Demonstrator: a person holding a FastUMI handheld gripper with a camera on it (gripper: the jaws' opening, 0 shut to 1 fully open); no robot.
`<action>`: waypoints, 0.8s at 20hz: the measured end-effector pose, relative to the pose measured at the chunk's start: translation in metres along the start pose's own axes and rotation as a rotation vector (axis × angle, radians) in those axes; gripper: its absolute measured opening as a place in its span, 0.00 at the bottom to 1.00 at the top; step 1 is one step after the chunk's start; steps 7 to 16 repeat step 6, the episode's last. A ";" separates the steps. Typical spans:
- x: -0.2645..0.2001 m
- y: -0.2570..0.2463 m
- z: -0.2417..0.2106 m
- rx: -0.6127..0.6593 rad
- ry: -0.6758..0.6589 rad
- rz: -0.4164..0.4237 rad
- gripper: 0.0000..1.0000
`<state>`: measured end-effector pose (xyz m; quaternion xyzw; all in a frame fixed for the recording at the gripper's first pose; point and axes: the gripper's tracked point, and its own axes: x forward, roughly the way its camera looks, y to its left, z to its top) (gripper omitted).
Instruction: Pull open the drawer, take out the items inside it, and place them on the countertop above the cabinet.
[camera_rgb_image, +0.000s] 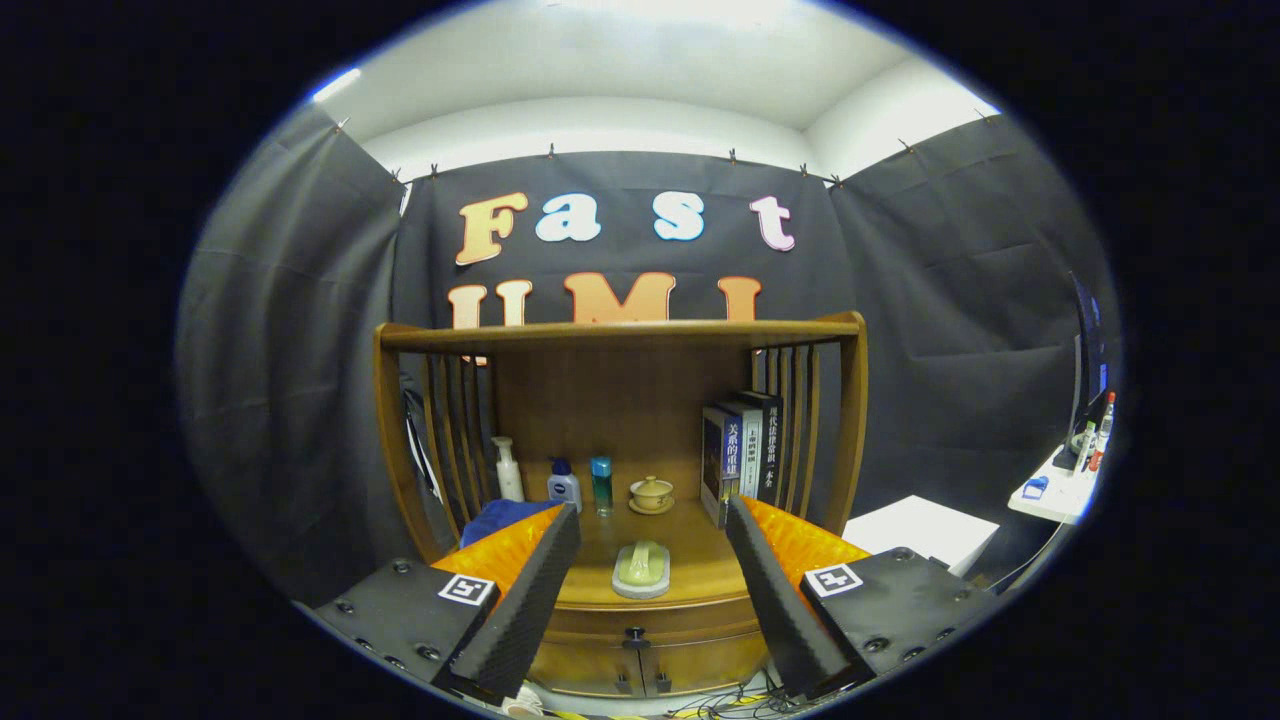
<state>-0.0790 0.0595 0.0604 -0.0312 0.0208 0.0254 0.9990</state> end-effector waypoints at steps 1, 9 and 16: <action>-0.002 -0.001 0.002 0.001 -0.006 -0.001 0.97; -0.009 0.006 -0.007 -0.011 -0.002 -0.002 0.97; -0.009 0.006 -0.007 -0.011 -0.002 -0.002 0.97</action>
